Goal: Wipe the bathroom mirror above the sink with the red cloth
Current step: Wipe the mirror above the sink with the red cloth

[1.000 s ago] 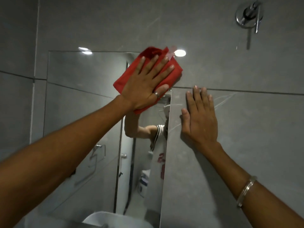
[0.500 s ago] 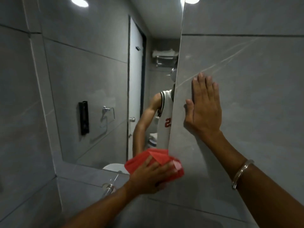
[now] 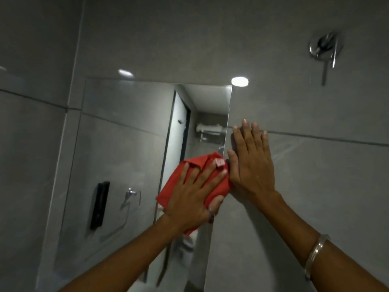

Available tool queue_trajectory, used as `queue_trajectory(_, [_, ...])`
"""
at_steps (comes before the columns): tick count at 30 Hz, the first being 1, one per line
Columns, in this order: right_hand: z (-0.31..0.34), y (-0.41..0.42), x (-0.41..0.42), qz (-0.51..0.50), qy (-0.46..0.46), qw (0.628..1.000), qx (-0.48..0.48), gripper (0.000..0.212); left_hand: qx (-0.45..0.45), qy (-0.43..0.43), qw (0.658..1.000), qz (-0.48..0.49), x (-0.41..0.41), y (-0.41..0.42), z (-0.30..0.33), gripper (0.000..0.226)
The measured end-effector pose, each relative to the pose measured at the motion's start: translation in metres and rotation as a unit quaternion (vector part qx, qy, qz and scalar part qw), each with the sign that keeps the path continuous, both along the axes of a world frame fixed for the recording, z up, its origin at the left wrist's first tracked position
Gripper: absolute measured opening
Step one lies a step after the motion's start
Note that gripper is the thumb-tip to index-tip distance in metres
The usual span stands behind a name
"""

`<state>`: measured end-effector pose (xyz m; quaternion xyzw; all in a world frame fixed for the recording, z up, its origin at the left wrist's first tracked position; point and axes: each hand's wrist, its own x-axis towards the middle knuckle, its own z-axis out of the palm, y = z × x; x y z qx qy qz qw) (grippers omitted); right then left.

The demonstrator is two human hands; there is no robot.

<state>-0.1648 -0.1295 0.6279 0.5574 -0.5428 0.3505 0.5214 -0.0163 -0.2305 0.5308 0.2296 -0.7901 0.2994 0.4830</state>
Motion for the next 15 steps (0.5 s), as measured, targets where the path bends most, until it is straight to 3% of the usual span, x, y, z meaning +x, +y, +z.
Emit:
queue_trajectory(4, [0.056, -0.017, 0.004, 0.021, -0.055, 0.997, -0.054, 0.064, -0.021, 0.07, 0.997, -0.009, -0.011, 0.003, 0.142, 0.07])
queue_trajectory(7, [0.065, -0.027, 0.009, -0.014, -0.105, 0.991, -0.085, 0.07, -0.026, 0.077, 0.997, 0.0, -0.009, 0.002, 0.209, 0.071])
queue_trajectory(15, [0.056, -0.031, 0.012, -0.07, 0.019, 0.997, -0.013, 0.075, -0.131, -0.045, 0.99, 0.027, 0.064, -0.053, 0.215, 0.07])
